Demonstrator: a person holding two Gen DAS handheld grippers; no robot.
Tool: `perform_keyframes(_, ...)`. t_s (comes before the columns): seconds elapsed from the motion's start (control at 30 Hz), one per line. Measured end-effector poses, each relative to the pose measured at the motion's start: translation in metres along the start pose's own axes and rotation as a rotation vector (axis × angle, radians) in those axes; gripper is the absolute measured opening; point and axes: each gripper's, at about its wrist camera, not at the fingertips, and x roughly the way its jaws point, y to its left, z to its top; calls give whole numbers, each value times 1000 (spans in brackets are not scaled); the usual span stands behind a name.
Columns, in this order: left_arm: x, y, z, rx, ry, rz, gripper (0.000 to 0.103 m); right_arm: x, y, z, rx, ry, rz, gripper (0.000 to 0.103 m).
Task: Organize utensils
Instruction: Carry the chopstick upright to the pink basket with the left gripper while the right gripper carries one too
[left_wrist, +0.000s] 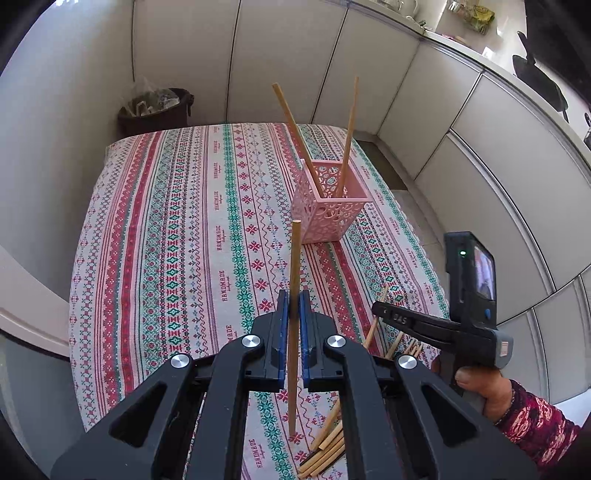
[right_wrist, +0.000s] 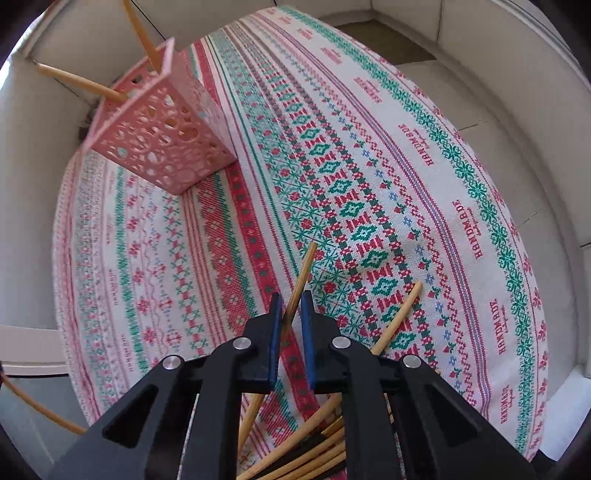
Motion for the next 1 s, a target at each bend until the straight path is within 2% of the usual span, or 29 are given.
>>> perform_keyframes(0.17,-22,-10,-1,-2,-56,-6,5,-70,-8,-17,-55,-106,145,10)
perform_keyframes(0.33,-48,-22,2,-14,-137,-11,5,-139,-7,-36,-130,-251,189,7)
perform_keyframes(0.57,-75,-44,7,-16,-234,-16,5,-221,-6,-45,-206,-465,226,6)
perform_keyframes(0.67,-86,-57,11,-4,-266,-19,5,-246,-6,-42,-226,-511,247,6)
perform_keyframes(0.73,-89,-64,13,7,-279,-26,5,-250,-11,-37,-214,-503,262,5)
perform_keyframes(0.8,-93,-72,13,16,-290,-32,5,-241,-23,-29,-167,-450,267,5)
perform_keyframes(0.87,-95,-76,12,25,-297,-39,5,-213,-41,-12,-97,-317,269,9)
perform_keyframes(0.93,-97,-81,10,31,-306,-48,5,-171,-64,8,-11,-179,263,32)
perform_keyframes(1.0,-96,-83,9,40,-309,-57,5,-128,-84,28,39,-113,150,39)
